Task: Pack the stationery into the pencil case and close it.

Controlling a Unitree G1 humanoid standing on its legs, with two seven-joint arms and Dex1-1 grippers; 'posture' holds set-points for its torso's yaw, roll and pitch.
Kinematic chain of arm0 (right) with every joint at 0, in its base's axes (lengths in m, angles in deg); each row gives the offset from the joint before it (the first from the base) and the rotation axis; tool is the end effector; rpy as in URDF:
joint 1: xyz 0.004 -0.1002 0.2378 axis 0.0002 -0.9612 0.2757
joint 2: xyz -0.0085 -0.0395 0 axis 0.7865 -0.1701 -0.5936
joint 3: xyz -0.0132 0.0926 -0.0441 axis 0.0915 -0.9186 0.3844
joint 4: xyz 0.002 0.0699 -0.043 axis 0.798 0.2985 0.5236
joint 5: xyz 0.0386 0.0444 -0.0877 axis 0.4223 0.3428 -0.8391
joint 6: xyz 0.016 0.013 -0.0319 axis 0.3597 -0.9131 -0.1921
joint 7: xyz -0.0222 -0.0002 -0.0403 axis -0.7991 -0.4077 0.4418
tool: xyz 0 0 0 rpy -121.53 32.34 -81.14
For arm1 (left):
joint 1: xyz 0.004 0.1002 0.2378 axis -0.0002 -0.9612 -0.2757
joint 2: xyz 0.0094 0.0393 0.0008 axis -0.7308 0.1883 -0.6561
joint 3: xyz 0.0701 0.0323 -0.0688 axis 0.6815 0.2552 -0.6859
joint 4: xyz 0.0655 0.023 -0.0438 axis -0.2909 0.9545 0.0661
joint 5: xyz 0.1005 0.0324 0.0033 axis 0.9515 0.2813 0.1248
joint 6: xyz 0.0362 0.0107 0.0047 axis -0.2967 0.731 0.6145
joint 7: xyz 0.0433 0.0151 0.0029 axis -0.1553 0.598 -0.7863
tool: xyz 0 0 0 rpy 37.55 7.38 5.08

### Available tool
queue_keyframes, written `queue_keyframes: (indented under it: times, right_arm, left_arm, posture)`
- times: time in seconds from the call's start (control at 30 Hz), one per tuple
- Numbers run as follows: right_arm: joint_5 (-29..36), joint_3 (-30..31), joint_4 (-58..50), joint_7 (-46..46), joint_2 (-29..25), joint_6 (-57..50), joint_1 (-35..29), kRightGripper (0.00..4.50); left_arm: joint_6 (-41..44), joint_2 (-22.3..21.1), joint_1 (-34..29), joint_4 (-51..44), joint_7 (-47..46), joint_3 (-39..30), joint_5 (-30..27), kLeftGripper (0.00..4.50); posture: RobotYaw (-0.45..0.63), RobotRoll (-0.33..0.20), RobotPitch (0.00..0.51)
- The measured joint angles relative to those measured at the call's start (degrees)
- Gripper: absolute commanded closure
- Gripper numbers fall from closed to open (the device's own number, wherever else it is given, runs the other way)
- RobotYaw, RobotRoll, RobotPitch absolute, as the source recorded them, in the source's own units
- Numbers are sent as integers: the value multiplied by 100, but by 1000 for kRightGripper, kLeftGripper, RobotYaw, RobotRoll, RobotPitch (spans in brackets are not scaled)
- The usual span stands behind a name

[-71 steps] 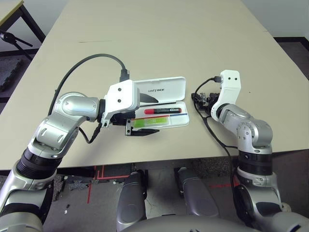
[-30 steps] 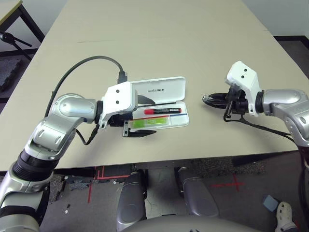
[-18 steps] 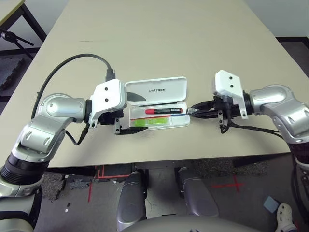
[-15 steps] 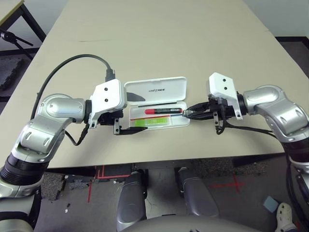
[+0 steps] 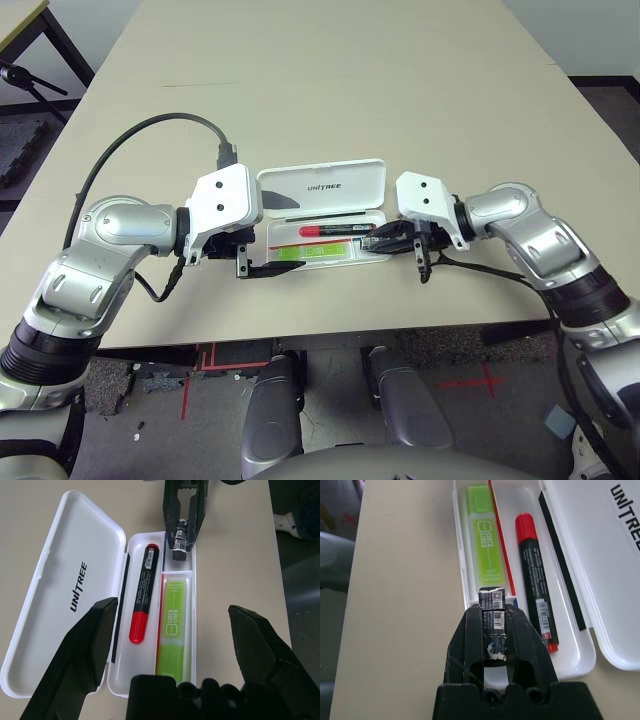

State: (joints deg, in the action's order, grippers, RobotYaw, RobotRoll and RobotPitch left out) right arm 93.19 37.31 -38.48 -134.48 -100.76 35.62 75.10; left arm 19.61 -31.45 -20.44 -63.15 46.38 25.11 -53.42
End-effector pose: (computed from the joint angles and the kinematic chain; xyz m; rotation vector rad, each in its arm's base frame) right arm 0.2927 -0.1584 0.1797 -0.6598 0.2455 1.4181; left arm 0.2353 0.2122 0.2209 0.7203 0.0857 -1.2583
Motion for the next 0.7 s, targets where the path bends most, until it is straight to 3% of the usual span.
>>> queue_keyframes:
  times: [0.23,0.37,0.7]
  right_arm:
    - [-130,-32,3,120,7,-20,0,1669]
    - [168,-467,143,37,-179,-262,8,154]
    - [1277,-1852,734,-895,-1375,-864,-320,28]
  left_arm:
    - [0,-1,-64,-6,-4,0,0,0]
    - [-7,-10,-122,-5,-4,0,11,0]
    - [-70,-162,-221,322,-78,-153,135,0]
  posture:
    - [-113,0,194]
    - [-111,0,195]
    - [-106,0,196]
